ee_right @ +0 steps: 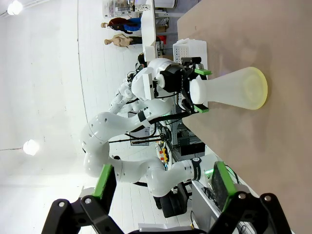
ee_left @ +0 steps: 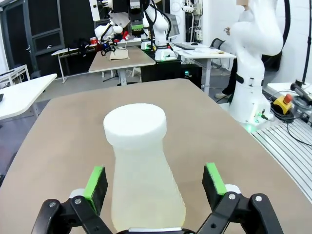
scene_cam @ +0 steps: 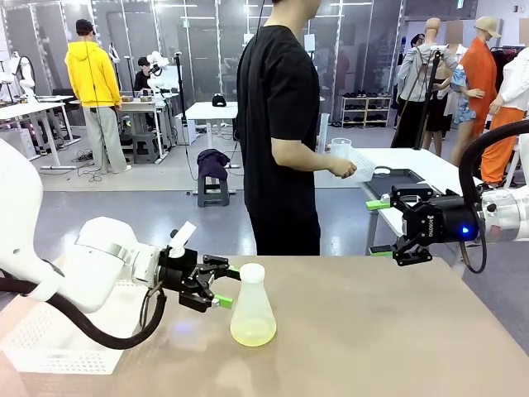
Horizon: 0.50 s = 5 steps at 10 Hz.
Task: Prepare the solutions needed for the experiment.
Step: When the human places the Big flask in the center of the table, pick up the Big flask and place it in the left Organizing basket.
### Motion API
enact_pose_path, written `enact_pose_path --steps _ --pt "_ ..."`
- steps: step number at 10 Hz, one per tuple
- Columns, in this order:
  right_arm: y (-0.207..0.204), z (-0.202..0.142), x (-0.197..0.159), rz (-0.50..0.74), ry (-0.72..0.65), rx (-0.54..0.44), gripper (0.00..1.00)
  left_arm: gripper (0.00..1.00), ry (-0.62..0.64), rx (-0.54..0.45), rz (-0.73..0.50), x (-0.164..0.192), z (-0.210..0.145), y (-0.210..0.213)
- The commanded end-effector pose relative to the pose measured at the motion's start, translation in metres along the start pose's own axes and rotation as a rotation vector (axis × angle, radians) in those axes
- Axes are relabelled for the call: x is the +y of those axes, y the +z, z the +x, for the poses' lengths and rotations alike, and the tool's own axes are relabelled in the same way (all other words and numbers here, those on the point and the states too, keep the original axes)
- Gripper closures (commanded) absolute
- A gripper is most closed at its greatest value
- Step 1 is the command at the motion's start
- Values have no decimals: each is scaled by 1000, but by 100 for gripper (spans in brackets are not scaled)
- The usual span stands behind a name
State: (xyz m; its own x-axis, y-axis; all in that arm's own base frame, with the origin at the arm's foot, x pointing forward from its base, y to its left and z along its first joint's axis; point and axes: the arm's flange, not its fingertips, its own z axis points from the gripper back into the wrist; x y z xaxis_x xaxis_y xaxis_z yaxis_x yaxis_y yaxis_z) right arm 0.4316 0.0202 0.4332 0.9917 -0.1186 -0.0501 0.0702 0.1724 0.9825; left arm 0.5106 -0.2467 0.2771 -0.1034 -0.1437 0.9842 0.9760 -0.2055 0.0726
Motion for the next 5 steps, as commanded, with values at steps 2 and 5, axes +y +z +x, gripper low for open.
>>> enact_pose_path --steps 2,5 --pt "0 0 1 0 4 -6 0 0 -23 -31 29 11 -2 -11" --pt "0 0 1 0 4 -6 0 0 -31 -54 4 17 -4 -27"
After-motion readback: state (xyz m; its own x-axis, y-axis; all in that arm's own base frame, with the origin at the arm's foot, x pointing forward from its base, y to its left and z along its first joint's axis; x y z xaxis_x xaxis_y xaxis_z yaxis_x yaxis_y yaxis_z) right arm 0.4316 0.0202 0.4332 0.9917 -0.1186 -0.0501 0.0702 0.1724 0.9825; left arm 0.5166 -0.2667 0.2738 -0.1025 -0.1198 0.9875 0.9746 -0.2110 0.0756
